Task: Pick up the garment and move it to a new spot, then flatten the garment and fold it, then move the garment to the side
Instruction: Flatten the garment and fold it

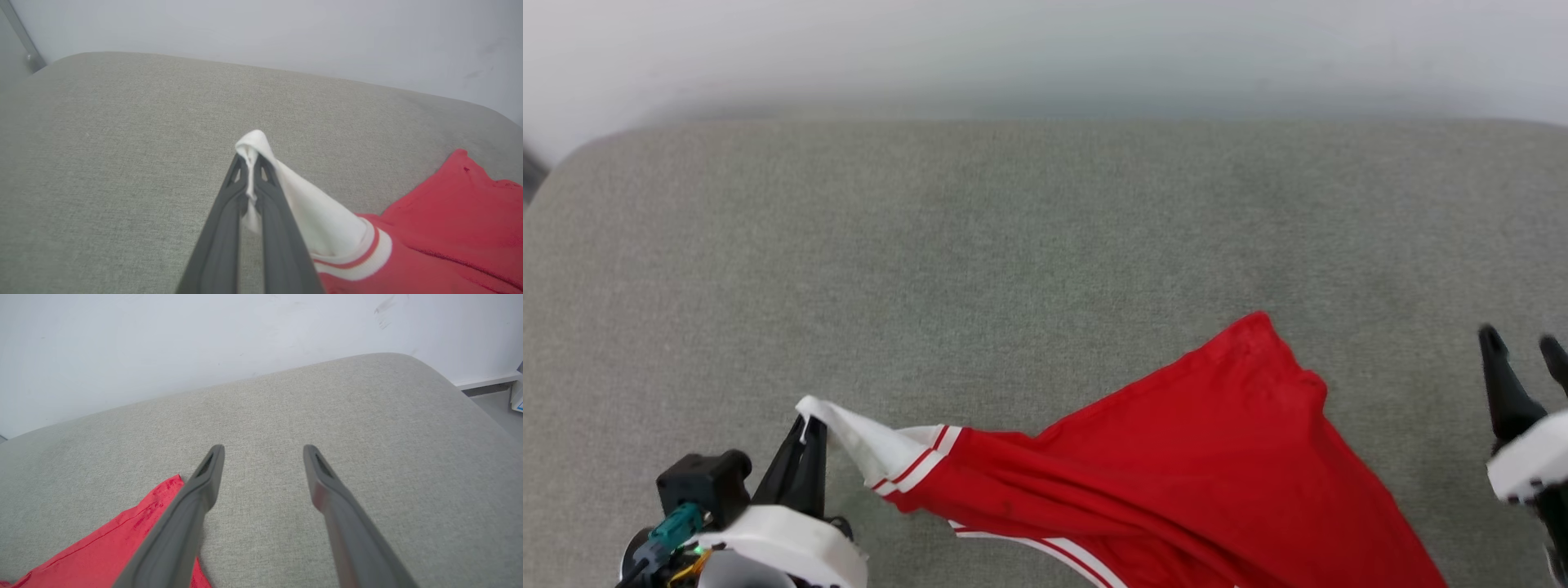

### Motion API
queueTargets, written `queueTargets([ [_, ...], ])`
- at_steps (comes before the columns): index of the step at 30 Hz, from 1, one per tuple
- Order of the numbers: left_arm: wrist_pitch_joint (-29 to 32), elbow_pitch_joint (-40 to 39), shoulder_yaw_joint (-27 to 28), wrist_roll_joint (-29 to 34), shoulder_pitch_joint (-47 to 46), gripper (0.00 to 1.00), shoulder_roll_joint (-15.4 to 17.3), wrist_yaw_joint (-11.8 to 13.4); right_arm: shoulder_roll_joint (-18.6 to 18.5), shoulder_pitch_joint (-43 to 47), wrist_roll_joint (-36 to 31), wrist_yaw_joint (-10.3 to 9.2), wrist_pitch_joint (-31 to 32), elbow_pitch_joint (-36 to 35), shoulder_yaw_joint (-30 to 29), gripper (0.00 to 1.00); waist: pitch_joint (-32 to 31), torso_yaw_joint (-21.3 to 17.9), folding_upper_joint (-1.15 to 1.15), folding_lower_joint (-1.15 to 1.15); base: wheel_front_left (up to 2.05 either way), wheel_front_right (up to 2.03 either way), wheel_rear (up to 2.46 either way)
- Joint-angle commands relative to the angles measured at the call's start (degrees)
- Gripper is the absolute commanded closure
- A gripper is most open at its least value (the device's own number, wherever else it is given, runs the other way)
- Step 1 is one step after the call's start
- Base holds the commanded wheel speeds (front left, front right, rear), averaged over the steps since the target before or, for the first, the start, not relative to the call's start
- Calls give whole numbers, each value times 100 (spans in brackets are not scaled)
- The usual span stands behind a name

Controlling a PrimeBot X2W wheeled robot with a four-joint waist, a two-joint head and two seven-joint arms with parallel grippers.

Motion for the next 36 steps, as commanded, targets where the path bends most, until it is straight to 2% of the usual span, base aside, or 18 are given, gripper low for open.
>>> queueTargets([
  [1, -16, -70, -22, 60, -170, 100, -22, -16, -115, -381, 67, 0, 172, 54, 166, 0, 234, 108, 0, 0, 0, 0, 0],
  [4, -50, -114, -53, 111, -402, 100, -65, -63, -363, -903, 63, 0, 1001, 131, 580, 0, 502, 235, 0, 0, 0, 0, 0],
  [7, -84, -126, -111, 158, -652, 100, -128, -152, -668, -1441, 142, -1, 2250, 149, 987, 0, 789, 395, 0, 0, 0, 0, 0],
  [12, -181, -28, -207, 211, -1026, 100, -263, -296, -917, -2123, 255, 0, 3808, 308, 1563, 0, 1168, 634, 0, 0, 0, 0, 0],
  [17, -269, 112, -303, 259, -1305, 100, -383, -417, -978, -2436, 300, -1, 4472, 744, 2073, 0, 1439, 800, 0, 0, 0, 0, 0],
  [22, -318, 236, -371, 241, -1425, 100, -467, -490, -914, -2294, 375, -1, 4917, 1458, 2516, 0, 1501, 852, 0, 0, 0, 0, 0],
  [23, -329, 259, -371, 233, -1423, 100, -474, -496, -926, -2261, 367, 0, 4984, 1559, 2601, 18, 1500, 853, 0, 0, 0, 0, 0],
  [24, -333, 288, -370, 224, -1418, 100, -472, -502, -900, -2237, 414, -1, 5008, 1638, 2643, 75, 1487, 846, 0, 0, 0, 0, 0],
  [25, -344, 313, -356, 207, -1407, 100, -468, -503, -875, -2250, 437, 0, 5046, 1706, 2674, 100, 1467, 832, 0, 0, 0, 0, 0],
  [29, -345, 399, -349, 171, -1372, 100, -443, -518, -889, -2419, 451, 0, 4844, 1704, 2740, 100, 1346, 792, 0, 0, 0, 0, 0],
  [36, -351, 581, -135, 71, -1397, 100, -223, -543, -987, -2792, 359, -1, 3725, 1550, 2647, 100, 704, 571, 0, 0, 0, 0, 0],
])
